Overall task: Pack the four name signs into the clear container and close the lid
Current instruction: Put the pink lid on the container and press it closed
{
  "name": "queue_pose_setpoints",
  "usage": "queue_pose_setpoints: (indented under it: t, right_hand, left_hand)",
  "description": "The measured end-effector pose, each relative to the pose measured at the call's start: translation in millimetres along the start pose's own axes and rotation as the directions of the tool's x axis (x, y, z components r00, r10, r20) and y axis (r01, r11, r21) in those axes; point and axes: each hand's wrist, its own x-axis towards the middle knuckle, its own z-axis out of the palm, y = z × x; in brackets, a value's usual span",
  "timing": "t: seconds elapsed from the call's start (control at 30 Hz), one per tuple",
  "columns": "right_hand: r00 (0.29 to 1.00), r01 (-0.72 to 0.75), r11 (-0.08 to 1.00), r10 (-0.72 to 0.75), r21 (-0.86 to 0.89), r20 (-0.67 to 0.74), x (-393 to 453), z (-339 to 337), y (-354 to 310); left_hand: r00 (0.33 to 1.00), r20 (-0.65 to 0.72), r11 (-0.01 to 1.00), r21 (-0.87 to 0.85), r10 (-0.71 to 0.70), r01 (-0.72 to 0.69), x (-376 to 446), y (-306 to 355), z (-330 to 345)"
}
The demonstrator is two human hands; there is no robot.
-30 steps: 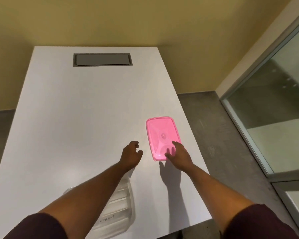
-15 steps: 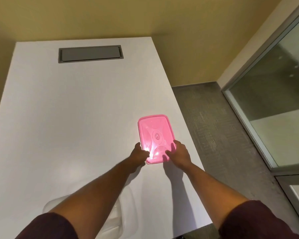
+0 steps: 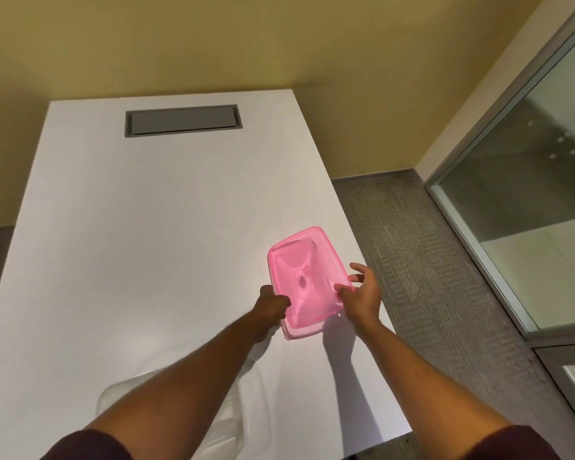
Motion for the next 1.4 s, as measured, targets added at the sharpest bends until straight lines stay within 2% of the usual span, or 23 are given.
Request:
queue_pose_setpoints:
  t: [0.17,0.33,0.43,0.57,0.77,0.83,0.93,1.03,1.17,1.23,1.3,1.4]
  right_hand:
    - [0.993,0.115,0.992,-0.113,0.051,-0.025,-27,-5,-21]
    - [0.956,0.293,0.956,-0.293,-0.010,-0.035,-72,-3,-44]
    - [0.890,0.454,0.888,-0.456,-0.072,-0.019,-98,2,-51]
    - [0.797,0.601,0.787,-0.603,-0.137,0.029,-129,12,-49]
    - [0.626,0.779,0.604,-0.748,-0.167,0.219,-170,25,-30]
    - [0.561,0.827,0.538,-0.771,-0.163,0.299,-179,30,-24]
    - [0.510,0.854,0.503,-0.760,-0.132,0.403,-186,36,-20]
    - [0.518,0.837,0.531,-0.691,-0.132,0.504,-188,37,-18]
    - [0.617,0.700,0.714,-0.581,-0.033,0.531,-190,32,-22]
    - [0.704,0.526,0.847,-0.481,0.070,0.523,-191,32,-25]
    - [0.778,0.291,0.945,-0.325,0.150,0.537,-191,36,-28]
    - [0.828,0.085,0.985,-0.154,0.151,0.539,-189,48,-32]
  left_hand:
    - [0.998,0.023,0.991,-0.123,0.058,-0.055,-20,1,-27]
    - [0.995,0.035,0.944,-0.320,0.097,-0.081,-44,0,-78]
    - [0.995,-0.018,0.875,-0.474,0.102,-0.098,-56,-5,-114]
    - [0.996,-0.072,0.810,-0.580,0.050,-0.082,-83,-19,-158]
    - [0.989,0.145,0.614,-0.783,0.034,0.094,-126,-45,-200]
    - [0.986,0.162,0.620,-0.777,0.023,0.113,-136,-53,-207]
    - [0.996,0.090,0.688,-0.721,-0.021,0.080,-145,-67,-214]
    - [0.999,0.032,0.641,-0.767,0.007,0.020,-150,-81,-222]
    - [0.999,-0.037,0.616,-0.786,0.023,-0.043,-159,-99,-233]
    - [0.999,-0.042,0.641,-0.766,0.032,-0.053,-163,-108,-237]
    - [0.997,-0.058,0.683,-0.727,0.041,-0.070,-166,-117,-240]
    - [0.995,-0.075,0.717,-0.690,0.071,-0.103,-169,-126,-240]
